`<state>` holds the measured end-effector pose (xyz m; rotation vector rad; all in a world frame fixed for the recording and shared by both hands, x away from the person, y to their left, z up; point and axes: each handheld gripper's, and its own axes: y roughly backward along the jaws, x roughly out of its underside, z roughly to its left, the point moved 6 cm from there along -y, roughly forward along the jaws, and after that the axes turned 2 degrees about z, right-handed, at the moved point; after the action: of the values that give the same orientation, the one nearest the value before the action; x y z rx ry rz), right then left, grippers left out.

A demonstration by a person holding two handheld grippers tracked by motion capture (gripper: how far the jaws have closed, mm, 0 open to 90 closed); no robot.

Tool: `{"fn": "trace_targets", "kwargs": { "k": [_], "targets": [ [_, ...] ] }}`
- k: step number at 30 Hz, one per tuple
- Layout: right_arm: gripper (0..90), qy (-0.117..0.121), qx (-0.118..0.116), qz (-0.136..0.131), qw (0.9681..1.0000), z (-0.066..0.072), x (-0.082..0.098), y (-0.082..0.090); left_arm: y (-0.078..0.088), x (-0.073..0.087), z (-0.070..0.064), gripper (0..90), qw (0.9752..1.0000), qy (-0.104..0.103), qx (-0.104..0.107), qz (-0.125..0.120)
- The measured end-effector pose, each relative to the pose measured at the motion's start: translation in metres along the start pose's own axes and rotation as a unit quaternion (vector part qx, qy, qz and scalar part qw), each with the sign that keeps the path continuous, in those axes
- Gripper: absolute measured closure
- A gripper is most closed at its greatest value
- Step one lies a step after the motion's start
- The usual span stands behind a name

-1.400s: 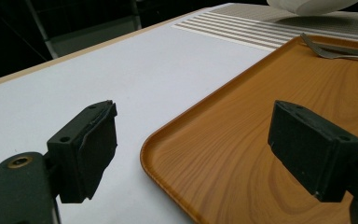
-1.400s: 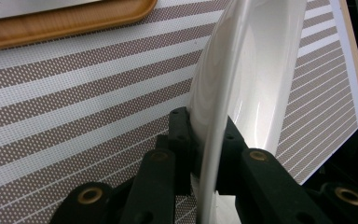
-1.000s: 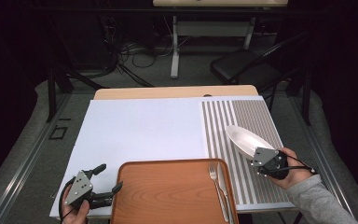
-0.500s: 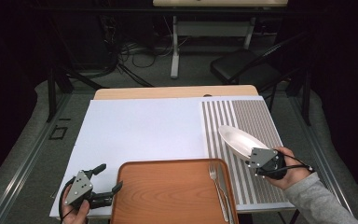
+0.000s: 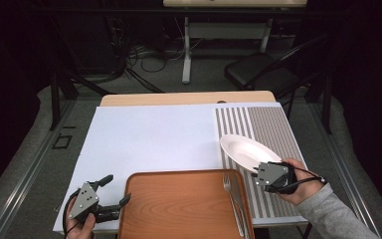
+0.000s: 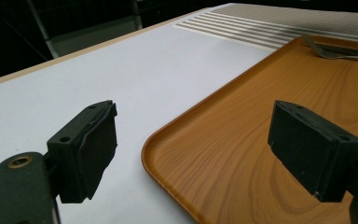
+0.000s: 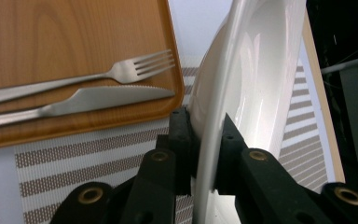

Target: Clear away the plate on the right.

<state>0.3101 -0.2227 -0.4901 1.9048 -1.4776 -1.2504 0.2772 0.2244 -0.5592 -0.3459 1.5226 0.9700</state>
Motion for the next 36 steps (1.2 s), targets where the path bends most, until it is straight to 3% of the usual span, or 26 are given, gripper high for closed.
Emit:
{"fn": "trace_targets", "kwargs": {
  "k": [11, 18, 28, 35, 36],
  "targets": [
    [81.0, 0.028, -0.004, -0.02, 0.9994, 0.008, -0.022, -0.004, 0.0, 0.0, 0.0, 15.7, 1.0, -0.001, 0.0, 0.0],
    [81.0, 0.052, -0.015, -0.042, 0.9976, 0.015, -0.046, -0.012, 0.0, 0.0, 0.0, 15.7, 1.0, -0.001, 0.0, -0.001],
    [81.0, 0.099, -0.044, -0.067, 0.9919, 0.034, -0.088, -0.025, 0.002, 0.0, 0.002, 15.7, 1.0, -0.001, -0.001, -0.003],
    [81.0, 0.126, -0.064, -0.08, 0.9867, 0.05, -0.112, -0.029, 0.002, 0.0, 0.002, 15.7, 1.0, -0.002, -0.001, -0.003],
    [81.0, 0.136, -0.064, -0.086, 0.9849, 0.051, -0.115, -0.03, 0.002, 0.0, 0.002, 15.7, 1.0, -0.001, -0.001, -0.003]
  ]
}}
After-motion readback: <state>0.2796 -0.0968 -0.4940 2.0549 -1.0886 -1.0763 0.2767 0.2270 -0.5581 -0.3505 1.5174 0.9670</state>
